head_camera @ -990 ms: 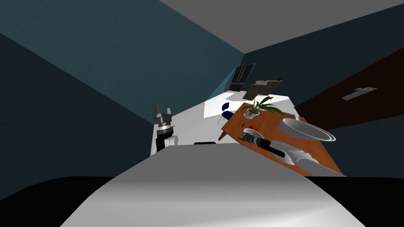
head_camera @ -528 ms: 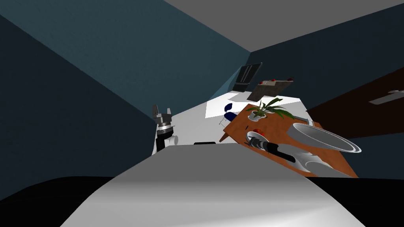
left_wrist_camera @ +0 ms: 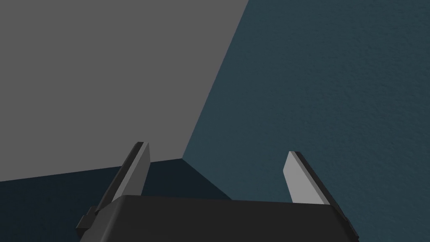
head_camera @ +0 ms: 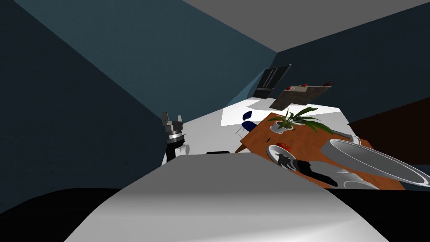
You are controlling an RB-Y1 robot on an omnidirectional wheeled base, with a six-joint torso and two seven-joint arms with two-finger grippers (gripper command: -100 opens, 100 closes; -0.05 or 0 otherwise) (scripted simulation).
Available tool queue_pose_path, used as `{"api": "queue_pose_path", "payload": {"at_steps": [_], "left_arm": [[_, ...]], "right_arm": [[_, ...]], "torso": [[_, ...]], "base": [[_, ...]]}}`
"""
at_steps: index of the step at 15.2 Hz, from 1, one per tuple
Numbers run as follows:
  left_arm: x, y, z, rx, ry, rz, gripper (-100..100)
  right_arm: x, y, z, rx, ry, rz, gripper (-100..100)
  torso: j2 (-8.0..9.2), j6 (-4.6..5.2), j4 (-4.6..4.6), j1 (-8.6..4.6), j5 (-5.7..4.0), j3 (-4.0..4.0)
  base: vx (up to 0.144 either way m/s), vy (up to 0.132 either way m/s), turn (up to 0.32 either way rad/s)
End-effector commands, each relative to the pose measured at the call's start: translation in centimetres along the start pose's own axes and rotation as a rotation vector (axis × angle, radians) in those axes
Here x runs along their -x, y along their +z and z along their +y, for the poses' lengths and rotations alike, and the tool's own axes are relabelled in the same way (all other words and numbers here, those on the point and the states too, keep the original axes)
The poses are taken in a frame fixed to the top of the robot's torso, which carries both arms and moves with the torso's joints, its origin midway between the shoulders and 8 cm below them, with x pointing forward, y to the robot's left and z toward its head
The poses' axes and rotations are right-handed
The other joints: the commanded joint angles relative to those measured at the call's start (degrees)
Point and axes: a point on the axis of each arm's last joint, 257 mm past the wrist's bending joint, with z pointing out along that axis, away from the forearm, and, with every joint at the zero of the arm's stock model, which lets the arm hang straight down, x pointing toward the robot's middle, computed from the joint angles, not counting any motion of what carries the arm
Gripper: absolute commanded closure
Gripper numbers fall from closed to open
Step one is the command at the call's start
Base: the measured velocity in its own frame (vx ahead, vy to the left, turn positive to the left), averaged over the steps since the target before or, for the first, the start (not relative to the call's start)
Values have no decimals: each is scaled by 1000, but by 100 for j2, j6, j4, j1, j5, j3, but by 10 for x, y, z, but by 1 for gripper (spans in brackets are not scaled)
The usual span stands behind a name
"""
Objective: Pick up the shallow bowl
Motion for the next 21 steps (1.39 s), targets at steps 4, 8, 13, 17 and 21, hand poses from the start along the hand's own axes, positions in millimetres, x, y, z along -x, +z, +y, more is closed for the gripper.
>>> {"api": "queue_pose_path", "payload": {"at_steps": [4, 8, 13, 17, 21], "left_arm": [[0, 0, 0, 0, 0, 0, 0], [0, 0, 0, 0, 0, 0, 0], [0, 0, 0, 0, 0, 0, 0], [0, 0, 0, 0, 0, 0, 0], [0, 0, 0, 0, 0, 0, 0]], "right_arm": [[-38, -6, 11, 25, -41, 89, -100], [-63, -12, 22, 51, -72, 145, -100], [-75, -14, 32, 49, -8, 168, -100], [-95, -17, 54, 40, 106, 200, -100], [-105, -19, 65, 31, 195, 217, -100]], "torso": [[5, 3, 1, 1, -2, 3], [7, 2, 2, 1, -2, 4], [7, 2, 2, 0, -2, 4], [83, -8, 18, -19, -5, 47], [107, -6, 25, -35, -10, 62]], "base": [[7, 4, 40], [3, 4, 66], [-17, -4, 97], [-207, -55, 532], [-226, -55, 449]]}}
